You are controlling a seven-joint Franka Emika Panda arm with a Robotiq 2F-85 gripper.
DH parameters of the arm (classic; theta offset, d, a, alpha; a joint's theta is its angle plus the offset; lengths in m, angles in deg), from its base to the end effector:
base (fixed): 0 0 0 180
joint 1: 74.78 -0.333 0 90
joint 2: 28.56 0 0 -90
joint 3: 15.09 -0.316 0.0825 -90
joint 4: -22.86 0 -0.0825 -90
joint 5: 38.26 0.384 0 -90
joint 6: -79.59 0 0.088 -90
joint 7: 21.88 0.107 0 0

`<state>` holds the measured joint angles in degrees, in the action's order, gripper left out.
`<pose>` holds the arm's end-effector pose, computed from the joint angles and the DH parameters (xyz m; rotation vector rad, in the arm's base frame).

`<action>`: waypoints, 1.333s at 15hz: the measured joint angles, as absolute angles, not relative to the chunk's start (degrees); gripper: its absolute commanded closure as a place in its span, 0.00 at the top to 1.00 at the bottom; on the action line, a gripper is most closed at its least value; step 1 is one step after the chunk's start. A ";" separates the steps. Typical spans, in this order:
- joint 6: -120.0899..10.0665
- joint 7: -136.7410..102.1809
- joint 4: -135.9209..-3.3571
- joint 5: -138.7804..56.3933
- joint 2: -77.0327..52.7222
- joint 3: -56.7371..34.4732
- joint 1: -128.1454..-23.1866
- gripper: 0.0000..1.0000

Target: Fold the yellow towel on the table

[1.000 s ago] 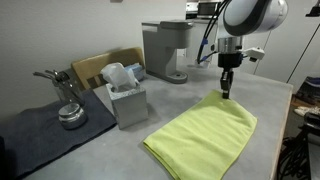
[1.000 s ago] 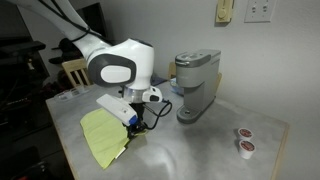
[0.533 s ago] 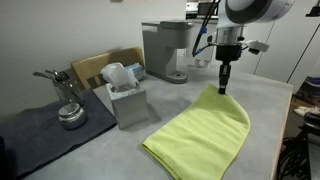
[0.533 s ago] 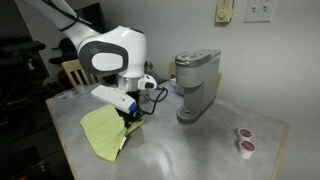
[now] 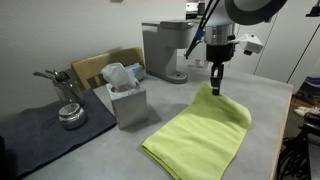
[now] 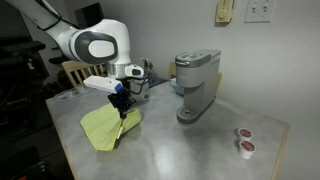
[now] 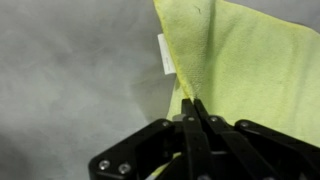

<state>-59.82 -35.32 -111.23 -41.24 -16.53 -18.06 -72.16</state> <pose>0.5040 0.0034 0.2357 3.0979 0.4392 -0.1851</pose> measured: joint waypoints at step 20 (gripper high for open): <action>-56.86 -15.42 -106.75 -51.53 -16.35 -18.42 -82.64 0.01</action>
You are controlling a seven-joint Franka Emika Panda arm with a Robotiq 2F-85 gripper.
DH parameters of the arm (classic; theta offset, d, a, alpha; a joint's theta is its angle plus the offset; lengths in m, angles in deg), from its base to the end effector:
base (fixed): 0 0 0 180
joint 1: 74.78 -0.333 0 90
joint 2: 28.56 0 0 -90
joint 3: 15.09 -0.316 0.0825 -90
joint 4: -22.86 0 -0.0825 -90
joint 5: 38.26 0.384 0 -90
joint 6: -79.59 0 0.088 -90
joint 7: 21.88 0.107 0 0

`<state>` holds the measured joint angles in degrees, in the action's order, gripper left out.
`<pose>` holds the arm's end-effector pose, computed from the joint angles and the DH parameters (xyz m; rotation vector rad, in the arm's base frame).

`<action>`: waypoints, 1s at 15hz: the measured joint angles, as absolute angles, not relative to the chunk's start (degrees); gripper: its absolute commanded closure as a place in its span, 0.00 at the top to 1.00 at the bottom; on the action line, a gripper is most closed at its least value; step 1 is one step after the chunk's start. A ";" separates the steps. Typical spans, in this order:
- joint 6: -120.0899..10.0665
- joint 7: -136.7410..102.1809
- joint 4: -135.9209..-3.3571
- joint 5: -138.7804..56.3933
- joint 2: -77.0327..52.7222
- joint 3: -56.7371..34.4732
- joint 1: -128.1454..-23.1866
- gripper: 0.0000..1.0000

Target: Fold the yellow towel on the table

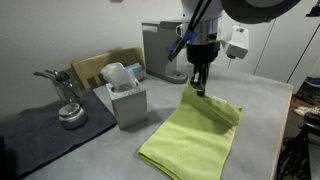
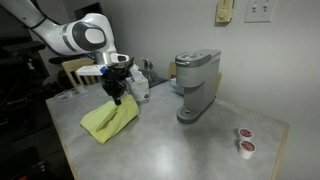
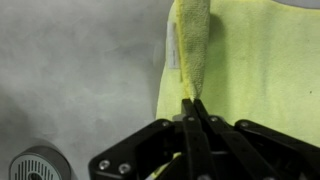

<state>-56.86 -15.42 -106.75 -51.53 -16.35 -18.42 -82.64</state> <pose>0.5179 0.1003 0.2591 2.9635 0.3835 -0.1039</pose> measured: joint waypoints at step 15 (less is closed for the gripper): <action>-47.18 -15.08 -105.29 -44.50 -17.59 -22.07 -84.00 0.01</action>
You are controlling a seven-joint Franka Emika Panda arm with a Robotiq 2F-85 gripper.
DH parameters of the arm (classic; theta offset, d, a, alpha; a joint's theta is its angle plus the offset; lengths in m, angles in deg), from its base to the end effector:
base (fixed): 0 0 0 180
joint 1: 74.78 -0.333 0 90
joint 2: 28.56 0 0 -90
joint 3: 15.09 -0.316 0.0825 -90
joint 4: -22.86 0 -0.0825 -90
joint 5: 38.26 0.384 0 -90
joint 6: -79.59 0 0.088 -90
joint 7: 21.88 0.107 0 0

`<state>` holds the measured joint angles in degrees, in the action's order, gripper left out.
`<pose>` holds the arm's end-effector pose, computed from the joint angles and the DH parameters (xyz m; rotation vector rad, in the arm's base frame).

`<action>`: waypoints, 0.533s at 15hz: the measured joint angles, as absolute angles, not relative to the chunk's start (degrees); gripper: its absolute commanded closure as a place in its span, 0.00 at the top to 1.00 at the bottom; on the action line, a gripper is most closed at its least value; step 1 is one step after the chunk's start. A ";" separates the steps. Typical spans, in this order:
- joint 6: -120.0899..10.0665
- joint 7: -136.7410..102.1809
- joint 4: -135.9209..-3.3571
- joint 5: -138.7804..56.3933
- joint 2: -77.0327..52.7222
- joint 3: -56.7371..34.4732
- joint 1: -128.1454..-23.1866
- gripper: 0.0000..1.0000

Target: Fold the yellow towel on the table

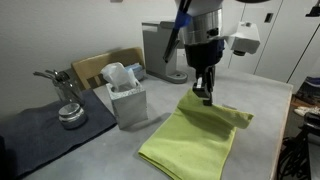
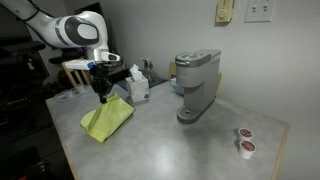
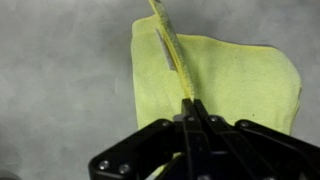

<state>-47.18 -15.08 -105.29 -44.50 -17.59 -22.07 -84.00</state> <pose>0.4985 0.1414 0.2686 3.0073 0.3610 -0.3003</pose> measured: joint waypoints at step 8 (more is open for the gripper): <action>-45.12 -10.19 -101.85 -44.07 -16.92 -22.75 -86.05 0.01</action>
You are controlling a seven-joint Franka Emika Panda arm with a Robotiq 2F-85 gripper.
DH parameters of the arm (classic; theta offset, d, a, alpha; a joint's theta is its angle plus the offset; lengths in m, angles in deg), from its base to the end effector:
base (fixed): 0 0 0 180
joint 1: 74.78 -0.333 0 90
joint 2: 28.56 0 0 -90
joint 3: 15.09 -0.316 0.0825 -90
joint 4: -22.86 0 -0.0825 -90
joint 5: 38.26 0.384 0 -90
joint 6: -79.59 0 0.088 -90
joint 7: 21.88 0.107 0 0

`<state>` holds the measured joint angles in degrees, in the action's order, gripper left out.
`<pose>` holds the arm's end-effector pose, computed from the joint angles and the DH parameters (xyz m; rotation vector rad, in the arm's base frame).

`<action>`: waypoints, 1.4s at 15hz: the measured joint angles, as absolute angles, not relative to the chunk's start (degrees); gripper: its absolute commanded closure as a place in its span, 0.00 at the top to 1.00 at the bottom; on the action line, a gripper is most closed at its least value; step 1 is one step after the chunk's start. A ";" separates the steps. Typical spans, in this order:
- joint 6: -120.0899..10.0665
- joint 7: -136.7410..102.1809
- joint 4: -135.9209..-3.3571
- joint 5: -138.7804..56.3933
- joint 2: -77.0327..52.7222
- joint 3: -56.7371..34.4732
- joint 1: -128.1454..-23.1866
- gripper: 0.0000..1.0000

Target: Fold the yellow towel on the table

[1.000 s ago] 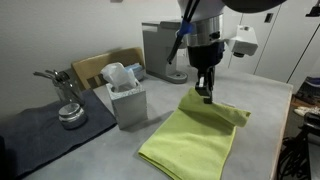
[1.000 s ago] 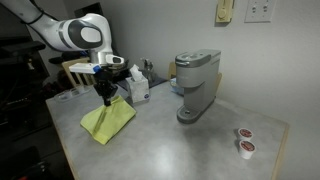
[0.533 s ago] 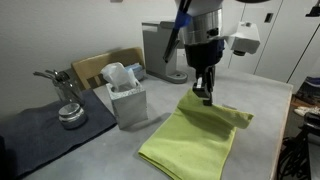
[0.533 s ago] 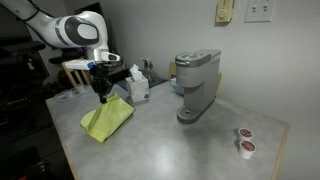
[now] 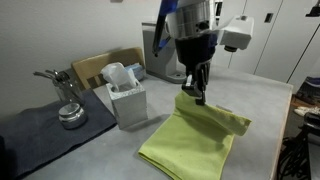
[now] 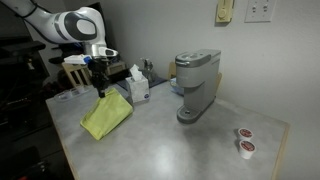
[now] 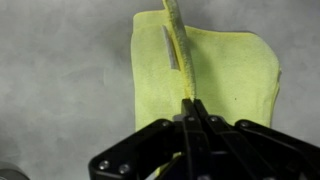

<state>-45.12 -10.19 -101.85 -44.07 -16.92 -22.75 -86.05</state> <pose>0.5065 0.1695 0.2834 3.0141 0.2910 -0.2734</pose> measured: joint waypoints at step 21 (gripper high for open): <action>-37.73 -8.37 -88.19 -43.30 -6.58 -25.72 -92.86 0.30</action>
<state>-37.73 -8.37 -88.19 -43.30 -6.58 -25.72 -92.86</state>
